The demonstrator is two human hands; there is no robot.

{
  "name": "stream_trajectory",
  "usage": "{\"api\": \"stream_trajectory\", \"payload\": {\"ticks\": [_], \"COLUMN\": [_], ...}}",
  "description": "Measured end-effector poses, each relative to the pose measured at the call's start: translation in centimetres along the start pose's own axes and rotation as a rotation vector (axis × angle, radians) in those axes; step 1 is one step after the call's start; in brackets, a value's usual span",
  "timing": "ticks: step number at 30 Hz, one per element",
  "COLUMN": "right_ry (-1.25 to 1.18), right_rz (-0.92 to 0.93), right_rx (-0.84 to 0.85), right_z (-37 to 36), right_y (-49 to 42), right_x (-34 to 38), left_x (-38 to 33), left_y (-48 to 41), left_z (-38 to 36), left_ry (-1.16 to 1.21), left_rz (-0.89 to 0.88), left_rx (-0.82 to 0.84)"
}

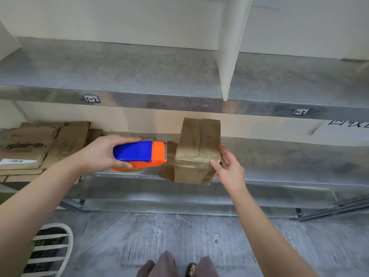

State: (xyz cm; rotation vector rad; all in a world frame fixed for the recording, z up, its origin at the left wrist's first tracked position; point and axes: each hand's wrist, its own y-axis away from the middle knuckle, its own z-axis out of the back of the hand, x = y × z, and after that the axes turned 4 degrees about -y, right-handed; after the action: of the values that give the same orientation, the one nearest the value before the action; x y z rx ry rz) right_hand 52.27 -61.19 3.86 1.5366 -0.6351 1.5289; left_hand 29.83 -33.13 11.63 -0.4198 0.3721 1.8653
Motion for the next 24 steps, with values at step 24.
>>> {"api": "stream_trajectory", "payload": {"ticks": [24], "right_ry": [-0.111], "right_rz": [-0.064], "right_rx": [0.023], "right_z": [0.0], "right_y": [0.0], "right_x": [0.1], "left_x": [0.6], "left_y": [-4.1], "left_z": [-2.0], "left_ry": [-0.294], "left_rz": [-0.104], "left_rx": [0.173]}}
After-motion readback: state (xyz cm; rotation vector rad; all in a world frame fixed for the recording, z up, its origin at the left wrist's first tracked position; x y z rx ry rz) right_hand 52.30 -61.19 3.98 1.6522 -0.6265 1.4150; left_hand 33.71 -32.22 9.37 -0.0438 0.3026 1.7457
